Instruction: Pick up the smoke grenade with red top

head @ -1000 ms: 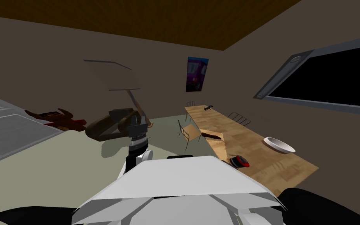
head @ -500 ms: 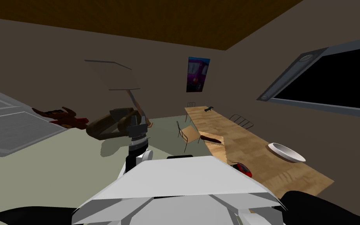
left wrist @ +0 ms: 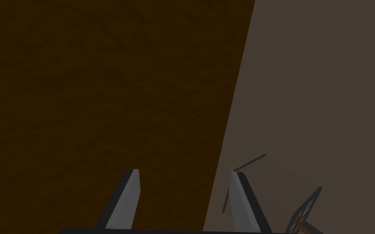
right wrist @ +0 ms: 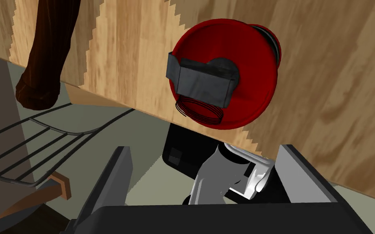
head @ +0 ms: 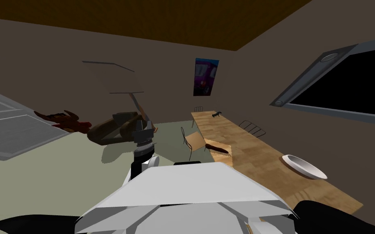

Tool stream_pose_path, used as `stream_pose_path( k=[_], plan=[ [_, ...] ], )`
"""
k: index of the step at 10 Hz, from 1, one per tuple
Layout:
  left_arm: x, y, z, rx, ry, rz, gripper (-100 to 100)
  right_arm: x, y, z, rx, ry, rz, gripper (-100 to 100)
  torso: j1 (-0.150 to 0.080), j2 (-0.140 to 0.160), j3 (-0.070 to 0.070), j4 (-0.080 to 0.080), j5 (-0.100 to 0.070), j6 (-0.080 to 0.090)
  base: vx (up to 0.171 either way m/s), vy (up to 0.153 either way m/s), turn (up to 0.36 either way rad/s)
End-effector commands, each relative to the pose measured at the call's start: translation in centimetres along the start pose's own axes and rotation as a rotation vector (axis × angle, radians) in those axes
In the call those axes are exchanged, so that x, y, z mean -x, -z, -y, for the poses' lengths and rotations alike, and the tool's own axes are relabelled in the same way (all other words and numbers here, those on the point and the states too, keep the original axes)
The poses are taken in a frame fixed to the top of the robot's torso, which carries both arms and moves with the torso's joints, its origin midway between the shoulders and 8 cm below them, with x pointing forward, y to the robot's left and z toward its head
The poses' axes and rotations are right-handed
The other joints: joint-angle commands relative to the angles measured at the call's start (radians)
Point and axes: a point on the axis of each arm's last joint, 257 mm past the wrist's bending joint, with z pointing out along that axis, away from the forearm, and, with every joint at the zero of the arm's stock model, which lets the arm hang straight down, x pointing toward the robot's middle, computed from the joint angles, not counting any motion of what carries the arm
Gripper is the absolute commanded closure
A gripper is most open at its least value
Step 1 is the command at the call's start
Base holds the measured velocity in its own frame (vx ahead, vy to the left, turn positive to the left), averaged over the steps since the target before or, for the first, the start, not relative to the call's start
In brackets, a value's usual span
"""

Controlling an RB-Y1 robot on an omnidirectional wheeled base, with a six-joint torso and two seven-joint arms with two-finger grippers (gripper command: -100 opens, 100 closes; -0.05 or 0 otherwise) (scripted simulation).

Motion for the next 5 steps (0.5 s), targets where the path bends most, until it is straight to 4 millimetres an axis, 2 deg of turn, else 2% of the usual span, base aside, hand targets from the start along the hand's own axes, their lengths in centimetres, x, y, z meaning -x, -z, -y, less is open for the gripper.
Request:
stream_pose_path(
  k=[1,2,3,5],
  plan=[
    [0.0,0.0,0.0,0.0,0.0,0.0,0,0.0,0.0,0.0,0.0,0.0,0.0,-100,0.0,0.0,0.0,0.0,0.0,0.0,0.024,-0.084,0.014],
    [0.0,0.0,0.0,0.0,0.0,0.0,0,-0.1,0.0,-0.1,0.001,0.002,-0.002,0,0.006,0.002,0.001,0.0,0.001,0.0,0.005,-0.016,0.004],
    [0.0,0.0,0.0,0.0,0.0,0.0,0,-0.3,-0.5,-0.5,0.003,-0.009,-0.009,-100,0.01,0.003,0.002,0.001,0.002,0.0,0.001,0.007,0.082],
    [0.0,0.0,0.0,0.0,0.0,0.0,0,-0.6,-1.2,-1.1,0.004,-0.023,-0.016,-100,0.014,0.005,0.003,0.001,0.003,0.0,-0.003,0.023,0.092]
  ],
)
